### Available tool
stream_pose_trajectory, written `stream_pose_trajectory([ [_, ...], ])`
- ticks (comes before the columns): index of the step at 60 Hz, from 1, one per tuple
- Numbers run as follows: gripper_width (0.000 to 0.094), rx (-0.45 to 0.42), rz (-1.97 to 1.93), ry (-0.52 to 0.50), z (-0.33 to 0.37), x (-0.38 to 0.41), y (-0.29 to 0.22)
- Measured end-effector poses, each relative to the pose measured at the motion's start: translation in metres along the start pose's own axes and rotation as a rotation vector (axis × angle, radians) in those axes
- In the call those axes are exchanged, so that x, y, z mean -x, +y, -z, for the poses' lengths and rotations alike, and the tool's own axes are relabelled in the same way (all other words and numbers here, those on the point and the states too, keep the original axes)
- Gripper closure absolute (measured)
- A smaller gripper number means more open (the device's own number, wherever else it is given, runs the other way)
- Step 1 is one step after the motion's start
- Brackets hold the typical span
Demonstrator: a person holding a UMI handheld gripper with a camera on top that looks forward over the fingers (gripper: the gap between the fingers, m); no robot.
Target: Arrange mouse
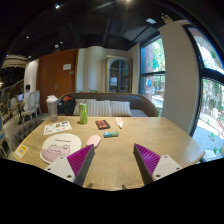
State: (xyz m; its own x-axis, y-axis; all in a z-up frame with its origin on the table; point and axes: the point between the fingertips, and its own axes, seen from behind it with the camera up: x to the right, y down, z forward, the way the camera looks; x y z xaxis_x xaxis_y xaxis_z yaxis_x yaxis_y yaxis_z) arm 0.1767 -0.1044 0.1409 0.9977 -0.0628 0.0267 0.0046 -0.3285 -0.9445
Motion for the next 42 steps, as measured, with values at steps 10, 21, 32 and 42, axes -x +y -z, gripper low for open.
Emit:
stream_pose_trajectory([
  [10,0.0115,0.013,0.004,-0.019,-0.019,0.017,0.015],
  [21,0.0115,0.049,0.005,-0.032,-0.039,0.032,0.03],
  [32,0.0114,0.095,0.019,-0.077,-0.08,0.063,0.038],
  [42,0.0128,0.121,-0.01,-0.104,-0.141,0.094,0.04],
])
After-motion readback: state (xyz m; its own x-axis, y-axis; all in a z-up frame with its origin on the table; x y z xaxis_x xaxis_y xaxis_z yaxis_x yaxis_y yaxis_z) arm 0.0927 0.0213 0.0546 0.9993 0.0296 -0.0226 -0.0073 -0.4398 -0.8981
